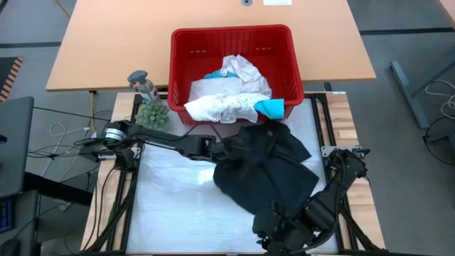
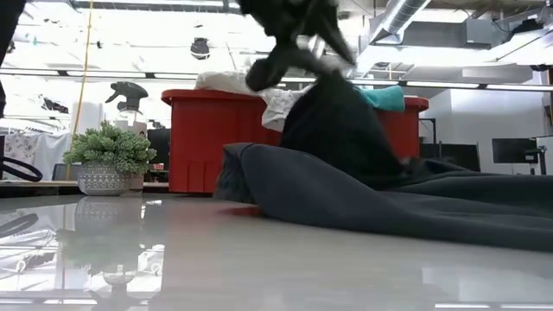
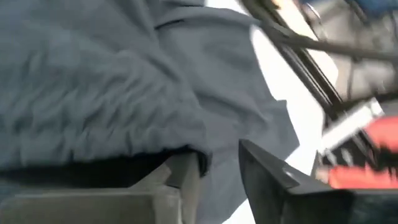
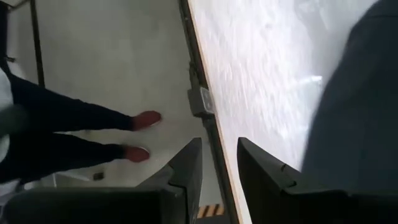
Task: Fold Laundry from Bin
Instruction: Fold the black shorts
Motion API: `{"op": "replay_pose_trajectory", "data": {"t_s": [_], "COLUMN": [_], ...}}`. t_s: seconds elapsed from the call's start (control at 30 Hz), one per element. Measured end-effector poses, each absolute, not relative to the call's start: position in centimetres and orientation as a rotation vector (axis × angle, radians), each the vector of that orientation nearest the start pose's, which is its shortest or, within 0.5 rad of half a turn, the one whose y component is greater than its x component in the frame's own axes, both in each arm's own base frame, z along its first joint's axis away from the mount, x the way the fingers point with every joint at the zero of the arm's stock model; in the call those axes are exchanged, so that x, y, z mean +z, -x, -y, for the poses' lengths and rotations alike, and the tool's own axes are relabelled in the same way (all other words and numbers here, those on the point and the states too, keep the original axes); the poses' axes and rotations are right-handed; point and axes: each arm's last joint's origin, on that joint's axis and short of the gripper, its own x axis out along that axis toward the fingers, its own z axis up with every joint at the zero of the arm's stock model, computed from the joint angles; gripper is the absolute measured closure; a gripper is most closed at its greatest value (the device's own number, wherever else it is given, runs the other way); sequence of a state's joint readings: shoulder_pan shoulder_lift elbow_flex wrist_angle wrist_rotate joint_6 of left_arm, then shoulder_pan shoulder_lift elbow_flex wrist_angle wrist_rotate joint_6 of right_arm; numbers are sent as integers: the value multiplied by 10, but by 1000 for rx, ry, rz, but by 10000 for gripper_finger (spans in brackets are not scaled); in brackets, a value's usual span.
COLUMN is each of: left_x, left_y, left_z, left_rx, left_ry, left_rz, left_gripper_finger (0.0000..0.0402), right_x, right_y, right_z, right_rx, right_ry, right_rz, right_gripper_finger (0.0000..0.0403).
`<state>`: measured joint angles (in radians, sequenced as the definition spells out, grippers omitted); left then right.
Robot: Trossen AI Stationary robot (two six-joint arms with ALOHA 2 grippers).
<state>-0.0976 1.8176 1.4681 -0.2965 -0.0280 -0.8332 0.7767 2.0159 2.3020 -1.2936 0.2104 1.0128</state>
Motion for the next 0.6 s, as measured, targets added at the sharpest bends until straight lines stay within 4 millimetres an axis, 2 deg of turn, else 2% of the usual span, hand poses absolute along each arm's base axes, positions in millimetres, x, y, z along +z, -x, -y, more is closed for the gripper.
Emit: {"op": "replay_pose_trajectory", "data": {"t_s": [0.13,0.27,0.43,0.53,0.6], "left_x": [306,320,333,331,327], "left_y": [-382,-351,-316,-297,-291], "left_z": [45,40,40,51,64], "left_rx": [141,217,217,315,422], "left_ry": [549,380,364,396,397], "left_rz": [-664,-754,-896,-1001,-972], "left_gripper_finger": [262,223,166,133,118], "right_x": [386,386,386,385,385], "right_y": [-282,-267,-249,-240,-236], "right_z": [-287,-299,-310,-315,-317], "right_rx": [28,1,-74,-103,-117], "right_ry": [-419,-395,-376,-374,-378], "right_rz": [-1044,-1007,-936,-909,-896], "right_gripper_finger": [275,275,275,275,275]}}
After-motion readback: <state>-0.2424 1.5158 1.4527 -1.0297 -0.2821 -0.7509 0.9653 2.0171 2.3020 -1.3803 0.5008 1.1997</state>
